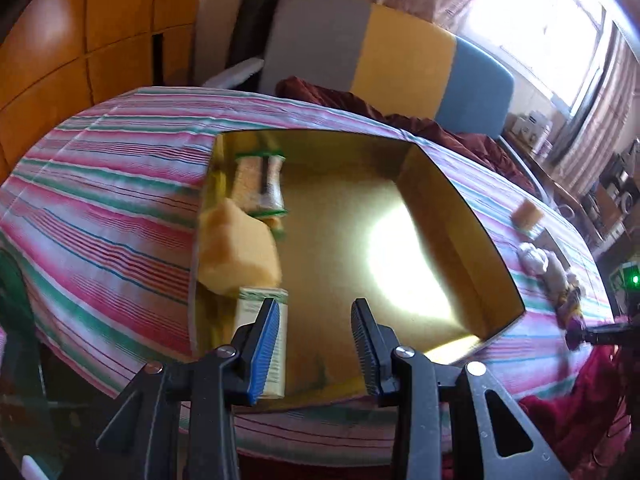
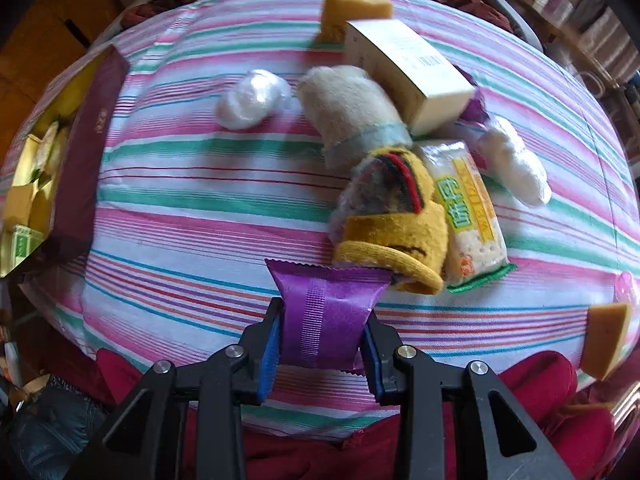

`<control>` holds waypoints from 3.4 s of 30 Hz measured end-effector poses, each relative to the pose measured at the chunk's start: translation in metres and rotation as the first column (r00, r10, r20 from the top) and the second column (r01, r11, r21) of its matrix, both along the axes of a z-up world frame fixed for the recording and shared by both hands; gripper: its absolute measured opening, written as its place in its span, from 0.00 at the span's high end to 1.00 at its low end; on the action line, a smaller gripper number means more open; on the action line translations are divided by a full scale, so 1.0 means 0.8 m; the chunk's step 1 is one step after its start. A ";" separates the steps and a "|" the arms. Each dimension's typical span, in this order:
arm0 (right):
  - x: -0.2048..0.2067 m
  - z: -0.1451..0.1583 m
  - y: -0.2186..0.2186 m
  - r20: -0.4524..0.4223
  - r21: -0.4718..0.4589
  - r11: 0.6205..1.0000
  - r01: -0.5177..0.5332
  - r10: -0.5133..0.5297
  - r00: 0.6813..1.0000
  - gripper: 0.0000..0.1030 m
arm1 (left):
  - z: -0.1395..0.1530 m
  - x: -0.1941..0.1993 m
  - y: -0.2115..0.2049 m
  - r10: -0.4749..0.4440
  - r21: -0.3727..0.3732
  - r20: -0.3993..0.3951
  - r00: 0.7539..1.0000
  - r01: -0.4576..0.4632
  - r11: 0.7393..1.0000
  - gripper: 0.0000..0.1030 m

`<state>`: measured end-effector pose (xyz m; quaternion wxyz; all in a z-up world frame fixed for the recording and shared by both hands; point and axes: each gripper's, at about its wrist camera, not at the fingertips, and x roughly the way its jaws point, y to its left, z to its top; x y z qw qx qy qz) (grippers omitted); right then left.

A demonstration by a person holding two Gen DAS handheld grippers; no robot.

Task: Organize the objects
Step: 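Lower the green-white box into the gold box with the left gripper, then drop the purple packet into the gold box with the right gripper, then grasp the white cotton ball with the left gripper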

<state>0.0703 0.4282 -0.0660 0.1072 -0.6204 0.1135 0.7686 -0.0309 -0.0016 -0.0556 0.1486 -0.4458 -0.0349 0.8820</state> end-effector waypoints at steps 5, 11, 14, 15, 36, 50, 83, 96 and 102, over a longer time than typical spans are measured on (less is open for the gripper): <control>-0.001 0.013 -0.036 -0.105 -0.063 0.995 -0.076 0.069 0.992 0.65 | 0.002 0.003 0.008 -0.015 -0.011 -0.016 1.000 0.015 1.000 0.64; -0.036 0.063 -0.116 -0.251 -0.099 0.973 -0.207 0.177 0.952 0.65 | 0.005 -0.001 -0.020 0.070 0.003 -0.026 0.997 -0.070 0.998 0.64; -0.058 0.071 -0.161 -0.318 -0.109 0.956 -0.271 0.225 0.921 0.65 | 0.004 0.001 -0.034 0.106 0.001 -0.030 0.994 -0.106 0.994 0.64; -0.067 0.078 -0.176 -0.341 -0.113 0.948 -0.299 0.245 0.908 0.65 | 0.004 0.002 -0.039 0.117 -0.001 -0.031 0.993 -0.117 0.993 0.64; -0.251 0.009 -0.416 -0.314 -0.132 0.832 -0.538 0.480 0.819 0.67 | -0.006 0.009 -0.086 0.195 0.029 -0.002 0.981 -0.195 0.980 0.64; -0.198 0.036 -0.359 -0.446 -0.044 0.900 -0.434 0.371 0.814 0.00 | -0.008 0.010 -0.070 0.183 -0.006 -0.001 0.983 -0.183 0.983 0.64; 0.030 0.040 0.187 -0.423 -0.387 0.682 0.620 -0.729 0.538 0.00 | 0.060 0.012 0.314 -0.492 0.029 -0.056 0.869 0.494 0.869 0.64; 0.017 0.039 0.174 -0.425 -0.437 0.719 0.540 -0.694 0.581 0.00 | -0.023 -0.079 0.422 -0.386 0.146 0.127 0.914 0.367 0.919 0.61; 0.017 0.036 0.178 -0.421 -0.456 0.713 0.533 -0.701 0.576 0.00 | -0.051 -0.101 0.456 -0.397 0.139 0.193 0.897 0.376 0.916 0.58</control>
